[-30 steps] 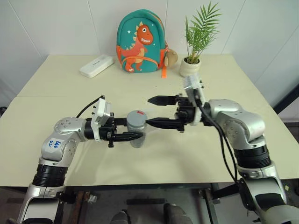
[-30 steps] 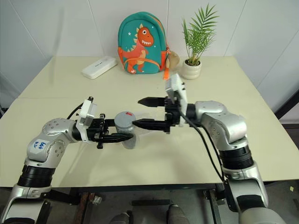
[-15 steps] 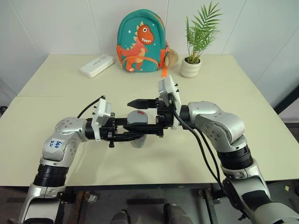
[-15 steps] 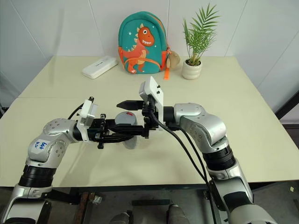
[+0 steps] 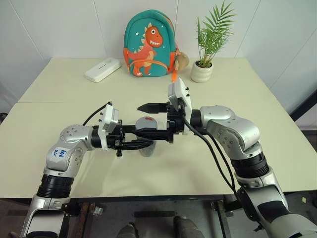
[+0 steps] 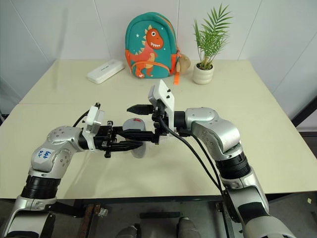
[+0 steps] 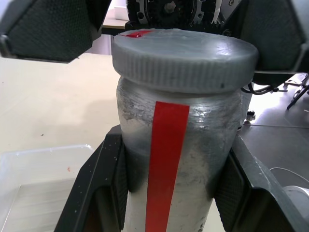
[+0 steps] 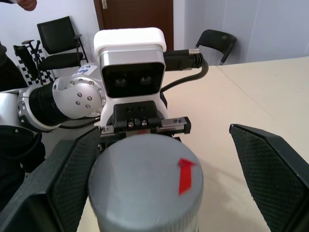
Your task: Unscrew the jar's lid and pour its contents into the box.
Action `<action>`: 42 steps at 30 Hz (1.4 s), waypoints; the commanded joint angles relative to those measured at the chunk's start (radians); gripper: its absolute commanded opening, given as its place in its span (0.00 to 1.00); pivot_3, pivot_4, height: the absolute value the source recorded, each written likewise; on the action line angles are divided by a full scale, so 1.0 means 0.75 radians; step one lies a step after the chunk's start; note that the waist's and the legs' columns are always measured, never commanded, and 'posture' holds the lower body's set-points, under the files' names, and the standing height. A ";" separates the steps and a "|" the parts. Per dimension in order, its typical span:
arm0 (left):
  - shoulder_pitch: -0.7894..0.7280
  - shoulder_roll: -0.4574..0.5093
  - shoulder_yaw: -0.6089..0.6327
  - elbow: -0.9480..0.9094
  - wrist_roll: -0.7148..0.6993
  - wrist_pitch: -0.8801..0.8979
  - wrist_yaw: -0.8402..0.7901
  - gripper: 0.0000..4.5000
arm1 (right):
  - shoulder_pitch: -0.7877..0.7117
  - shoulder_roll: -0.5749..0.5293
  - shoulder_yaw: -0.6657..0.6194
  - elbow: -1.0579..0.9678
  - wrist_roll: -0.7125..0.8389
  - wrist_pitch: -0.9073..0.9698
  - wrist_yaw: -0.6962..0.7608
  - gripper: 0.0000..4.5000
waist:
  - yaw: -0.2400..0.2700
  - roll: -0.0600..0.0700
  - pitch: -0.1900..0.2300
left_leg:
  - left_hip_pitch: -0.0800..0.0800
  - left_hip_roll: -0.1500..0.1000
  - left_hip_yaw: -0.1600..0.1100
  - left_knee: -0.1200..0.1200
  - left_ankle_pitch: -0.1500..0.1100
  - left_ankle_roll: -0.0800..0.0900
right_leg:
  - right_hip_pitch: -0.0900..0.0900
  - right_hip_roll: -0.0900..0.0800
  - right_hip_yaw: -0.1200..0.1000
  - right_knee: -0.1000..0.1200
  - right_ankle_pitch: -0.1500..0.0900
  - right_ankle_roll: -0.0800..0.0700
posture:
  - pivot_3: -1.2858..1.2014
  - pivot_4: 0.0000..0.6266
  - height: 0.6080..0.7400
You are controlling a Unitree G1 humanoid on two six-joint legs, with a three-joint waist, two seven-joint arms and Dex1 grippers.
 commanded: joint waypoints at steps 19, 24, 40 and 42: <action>0.000 0.006 0.020 -0.051 -0.024 -0.020 -0.001 0.42 | 0.051 -0.115 -0.118 0.013 0.056 0.003 0.061 0.99 | 0.001 0.000 0.000 | 0.000 0.000 0.000 0.000 0.000 0.000 | 0.000 0.000 0.000 0.000 0.000 0.000 | 0.52 0.24 1.00; 0.008 0.007 0.023 -0.058 -0.028 -0.015 0.006 0.42 | 0.064 -0.137 -0.137 0.022 0.068 0.008 0.070 0.99 | 0.002 0.000 0.000 | 0.000 0.000 0.000 0.000 0.000 0.000 | 0.000 0.000 0.000 0.000 0.000 0.000 | 0.52 0.24 1.00; 0.021 0.008 0.029 -0.072 -0.033 -0.005 0.016 0.42 | 0.102 -0.196 -0.159 0.058 0.059 0.001 0.091 0.99 | 0.002 0.000 0.000 | 0.000 0.000 0.000 0.000 0.000 0.000 | 0.000 0.000 0.000 0.000 0.000 0.000 | 0.52 0.24 1.00; 0.022 0.009 0.029 -0.073 -0.033 -0.004 0.015 0.42 | 0.108 -0.214 -0.166 0.071 0.058 0.001 0.099 0.99 | 0.002 0.000 0.000 | 0.000 0.000 0.000 0.000 0.000 0.000 | 0.000 0.000 0.000 0.000 0.000 0.000 | 0.52 0.24 1.00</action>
